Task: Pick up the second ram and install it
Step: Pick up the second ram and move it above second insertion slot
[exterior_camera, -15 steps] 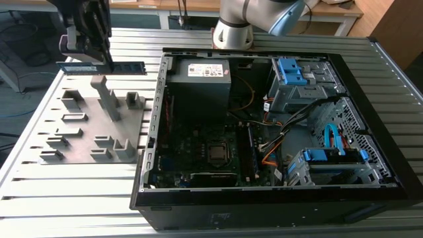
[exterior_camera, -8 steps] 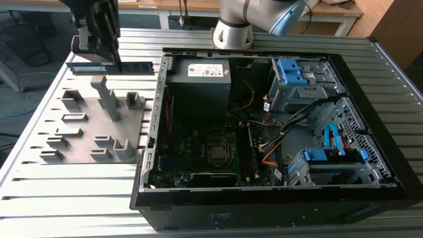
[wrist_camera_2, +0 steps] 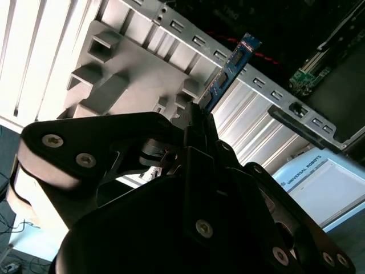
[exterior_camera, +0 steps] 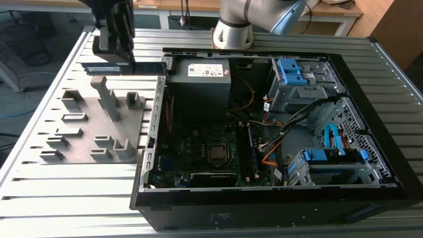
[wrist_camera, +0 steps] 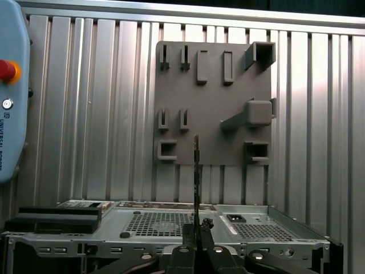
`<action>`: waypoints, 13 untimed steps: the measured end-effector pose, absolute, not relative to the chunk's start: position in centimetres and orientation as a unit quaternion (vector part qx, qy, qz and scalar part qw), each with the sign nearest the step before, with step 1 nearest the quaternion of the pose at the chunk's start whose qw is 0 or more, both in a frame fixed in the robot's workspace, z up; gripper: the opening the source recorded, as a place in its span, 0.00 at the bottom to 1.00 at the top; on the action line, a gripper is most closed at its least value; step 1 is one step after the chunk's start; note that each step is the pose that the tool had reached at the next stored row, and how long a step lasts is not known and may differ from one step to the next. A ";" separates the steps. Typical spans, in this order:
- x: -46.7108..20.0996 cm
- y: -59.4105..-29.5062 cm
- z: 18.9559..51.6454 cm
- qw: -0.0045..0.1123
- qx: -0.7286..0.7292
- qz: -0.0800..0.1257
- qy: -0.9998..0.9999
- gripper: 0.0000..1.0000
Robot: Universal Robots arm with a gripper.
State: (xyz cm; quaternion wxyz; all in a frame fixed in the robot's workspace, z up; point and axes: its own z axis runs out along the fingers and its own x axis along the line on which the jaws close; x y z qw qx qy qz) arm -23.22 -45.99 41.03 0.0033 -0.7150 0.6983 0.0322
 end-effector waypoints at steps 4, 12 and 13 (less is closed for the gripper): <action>-22.1 -46.0 41.0 0.004 -0.715 0.034 0.698 0.14; -20.5 -46.0 40.7 0.015 -0.715 0.046 0.698 0.14; -20.2 -46.0 40.5 0.016 -0.715 0.046 0.698 0.14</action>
